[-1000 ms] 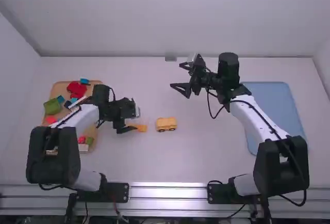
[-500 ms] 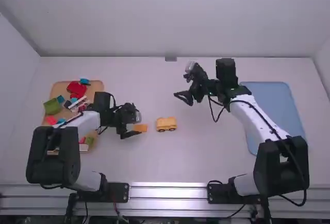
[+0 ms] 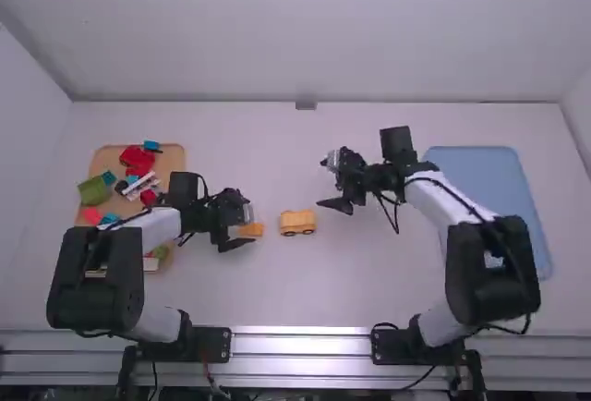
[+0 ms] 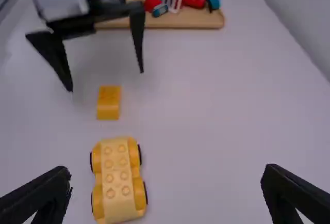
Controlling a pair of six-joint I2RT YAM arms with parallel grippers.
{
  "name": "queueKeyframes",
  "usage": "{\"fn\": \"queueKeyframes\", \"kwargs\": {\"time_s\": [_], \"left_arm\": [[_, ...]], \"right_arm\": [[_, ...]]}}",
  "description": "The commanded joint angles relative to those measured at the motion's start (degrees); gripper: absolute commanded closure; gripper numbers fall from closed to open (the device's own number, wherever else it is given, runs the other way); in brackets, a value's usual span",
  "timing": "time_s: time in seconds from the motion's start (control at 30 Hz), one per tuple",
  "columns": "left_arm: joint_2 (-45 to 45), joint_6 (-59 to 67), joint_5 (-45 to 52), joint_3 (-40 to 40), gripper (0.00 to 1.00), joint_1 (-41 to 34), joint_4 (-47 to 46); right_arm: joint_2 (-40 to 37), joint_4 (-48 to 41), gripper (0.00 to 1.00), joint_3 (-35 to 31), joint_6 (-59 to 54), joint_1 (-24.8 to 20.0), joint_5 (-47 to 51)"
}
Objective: Assemble lego blocks to make yellow taxi
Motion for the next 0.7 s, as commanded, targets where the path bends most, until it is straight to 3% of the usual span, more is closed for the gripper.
{"fn": "queueKeyframes", "kwargs": {"time_s": [0.0,0.1,0.4,0.67], "left_arm": [[-0.31,-0.15,1.84,-0.72,0.01,-0.26,0.00],[0.87,-0.20,2.95,-0.48,0.01,-0.31,1.90],[9.53,-2.51,3.91,0.55,0.01,-0.24,6.67],[11.21,7.10,1.03,3.58,0.01,0.09,-1.53]], "right_arm": [[3.34,1.88,0.01,-2.69,-5.51,-0.52,-7.23],[4.68,4.28,0.01,-4.00,-5.46,-1.77,-11.52],[4.66,4.15,0.01,-6.47,-5.49,-1.66,-11.17],[4.66,12.09,0.01,-9.79,-5.49,1.88,-11.13]]}}
